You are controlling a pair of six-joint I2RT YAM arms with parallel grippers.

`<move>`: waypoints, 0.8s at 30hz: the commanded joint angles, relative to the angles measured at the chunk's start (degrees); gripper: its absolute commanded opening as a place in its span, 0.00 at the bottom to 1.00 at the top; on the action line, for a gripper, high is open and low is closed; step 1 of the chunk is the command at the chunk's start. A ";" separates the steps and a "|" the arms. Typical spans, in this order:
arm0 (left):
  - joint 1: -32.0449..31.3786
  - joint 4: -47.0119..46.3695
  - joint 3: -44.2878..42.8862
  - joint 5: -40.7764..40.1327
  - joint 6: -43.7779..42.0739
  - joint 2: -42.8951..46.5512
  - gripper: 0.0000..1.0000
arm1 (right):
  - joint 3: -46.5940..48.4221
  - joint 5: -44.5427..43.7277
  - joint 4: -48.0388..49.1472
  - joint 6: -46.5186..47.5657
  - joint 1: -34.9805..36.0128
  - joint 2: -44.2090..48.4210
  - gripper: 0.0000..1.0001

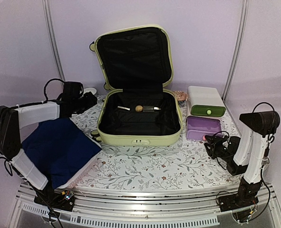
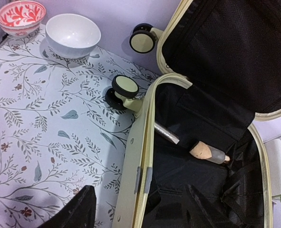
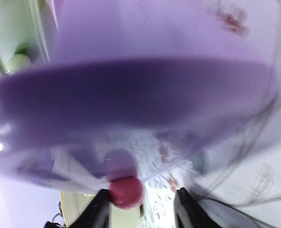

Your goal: Open, take out, and arrange the luggage

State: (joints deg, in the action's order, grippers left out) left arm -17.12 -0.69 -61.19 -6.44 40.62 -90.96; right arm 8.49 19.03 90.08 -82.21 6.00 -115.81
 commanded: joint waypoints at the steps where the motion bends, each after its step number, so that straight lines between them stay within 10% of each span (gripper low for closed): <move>1: -2.45 2.03 -1.92 -1.67 -3.82 0.67 0.65 | -3.43 1.84 14.85 -1.16 0.02 -4.98 0.56; 16: -11.20 10.15 -14.79 -5.43 -21.00 -5.90 0.70 | -11.21 3.15 -11.37 6.37 0.09 21.62 0.69; 24: -14.28 11.28 -21.12 -4.94 -27.98 -11.69 0.84 | 0.72 -9.30 -66.75 24.72 5.47 61.29 0.72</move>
State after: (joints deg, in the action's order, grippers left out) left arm -29.41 9.30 -79.00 -11.46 17.58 -99.79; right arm 1.85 19.03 56.64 -71.20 8.19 -69.71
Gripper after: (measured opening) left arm 0.793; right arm 0.705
